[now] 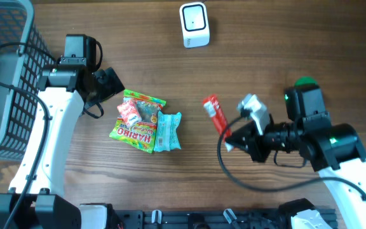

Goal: Scan the item barcode
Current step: 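Raise the red stick with the right gripper up to the white scanner, then hold the red stick in front of the scanner with the right gripper, then carry the red stick right and set it down beside the jar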

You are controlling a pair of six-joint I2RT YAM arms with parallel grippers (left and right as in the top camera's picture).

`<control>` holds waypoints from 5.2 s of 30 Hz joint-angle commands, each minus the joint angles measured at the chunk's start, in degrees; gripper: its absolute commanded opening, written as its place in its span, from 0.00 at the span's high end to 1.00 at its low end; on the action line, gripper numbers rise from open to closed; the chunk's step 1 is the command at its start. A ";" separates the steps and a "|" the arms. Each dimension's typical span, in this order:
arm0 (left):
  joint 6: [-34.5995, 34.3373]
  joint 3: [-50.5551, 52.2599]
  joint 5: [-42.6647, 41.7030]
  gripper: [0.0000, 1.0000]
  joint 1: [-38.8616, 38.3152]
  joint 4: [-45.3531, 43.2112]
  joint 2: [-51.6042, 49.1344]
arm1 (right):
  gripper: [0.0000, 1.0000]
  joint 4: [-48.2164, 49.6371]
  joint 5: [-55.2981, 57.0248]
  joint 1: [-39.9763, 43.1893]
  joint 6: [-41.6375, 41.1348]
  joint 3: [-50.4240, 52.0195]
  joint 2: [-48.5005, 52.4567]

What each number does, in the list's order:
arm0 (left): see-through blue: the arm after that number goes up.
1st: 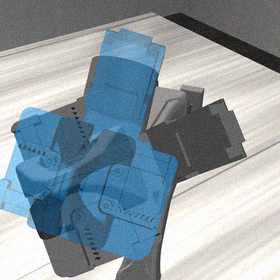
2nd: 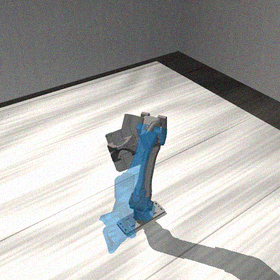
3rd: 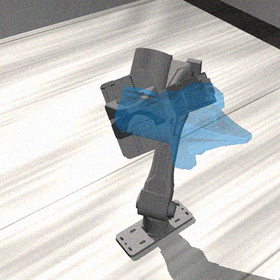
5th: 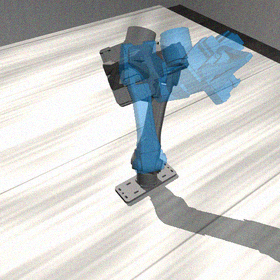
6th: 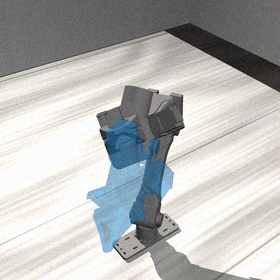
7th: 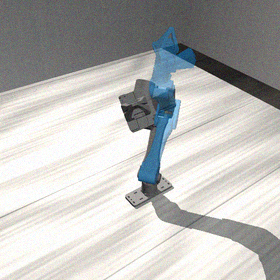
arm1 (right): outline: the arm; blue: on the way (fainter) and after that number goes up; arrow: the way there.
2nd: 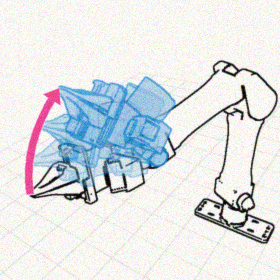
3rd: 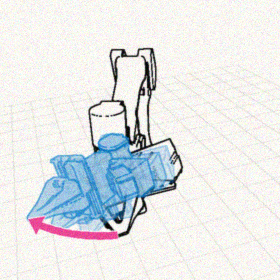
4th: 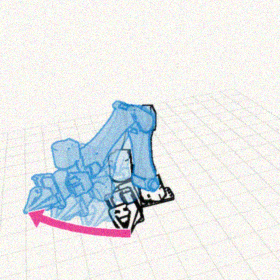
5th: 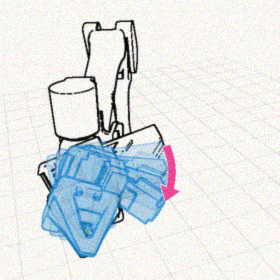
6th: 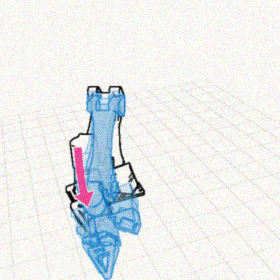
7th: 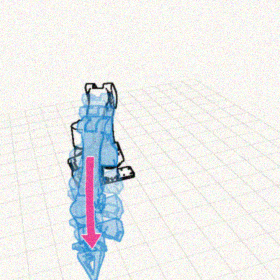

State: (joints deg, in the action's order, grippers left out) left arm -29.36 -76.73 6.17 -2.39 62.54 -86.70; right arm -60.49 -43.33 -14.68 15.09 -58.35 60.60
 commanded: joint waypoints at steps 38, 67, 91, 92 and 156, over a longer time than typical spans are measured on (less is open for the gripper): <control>0.66 0.00 0.35 0.00 0.28 -0.13 -0.35 | 0.96 -7.08 72.19 -10.73 -12.63 -75.91 58.82; 0.66 0.00 0.35 0.00 0.28 -0.13 -0.35 | 0.96 14.97 98.57 -17.62 7.41 -73.35 89.53; 0.66 0.00 0.35 0.00 0.28 -0.13 -0.35 | 0.96 13.46 97.48 -18.14 6.97 -73.37 90.23; 0.66 0.00 0.35 0.00 0.28 -0.13 -0.37 | 0.96 12.96 96.98 -18.05 6.56 -73.37 89.48; 0.66 0.00 0.35 0.00 0.28 -0.13 -0.37 | 0.42 -7.04 13.38 8.39 -16.81 -33.81 54.27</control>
State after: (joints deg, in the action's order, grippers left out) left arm -29.36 -76.71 6.17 -2.39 62.57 -86.70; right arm -68.88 -19.97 -2.42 -1.08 -92.25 114.83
